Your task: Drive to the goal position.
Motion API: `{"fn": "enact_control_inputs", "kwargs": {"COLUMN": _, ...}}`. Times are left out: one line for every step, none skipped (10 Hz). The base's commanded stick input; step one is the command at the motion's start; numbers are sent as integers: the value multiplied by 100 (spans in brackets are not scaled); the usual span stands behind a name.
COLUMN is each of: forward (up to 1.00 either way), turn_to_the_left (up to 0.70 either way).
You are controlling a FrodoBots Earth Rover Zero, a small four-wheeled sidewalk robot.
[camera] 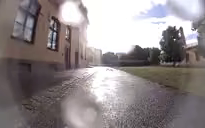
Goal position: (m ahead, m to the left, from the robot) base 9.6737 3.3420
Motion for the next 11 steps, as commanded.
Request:
{"fn": "enact_control_inputs", "kwargs": {"forward": 85, "turn_to_the_left": 0}}
{"fn": "enact_control_inputs", "kwargs": {"forward": 85, "turn_to_the_left": 0}}
{"fn": "enact_control_inputs", "kwargs": {"forward": 85, "turn_to_the_left": 0}}
{"fn": "enact_control_inputs", "kwargs": {"forward": 85, "turn_to_the_left": 0}}
{"fn": "enact_control_inputs", "kwargs": {"forward": 85, "turn_to_the_left": 0}}
{"fn": "enact_control_inputs", "kwargs": {"forward": 85, "turn_to_the_left": 0}}
{"fn": "enact_control_inputs", "kwargs": {"forward": 85, "turn_to_the_left": 0}}
{"fn": "enact_control_inputs", "kwargs": {"forward": 85, "turn_to_the_left": 0}}
{"fn": "enact_control_inputs", "kwargs": {"forward": 85, "turn_to_the_left": 0}}
{"fn": "enact_control_inputs", "kwargs": {"forward": 85, "turn_to_the_left": 0}}
{"fn": "enact_control_inputs", "kwargs": {"forward": 85, "turn_to_the_left": 0}}
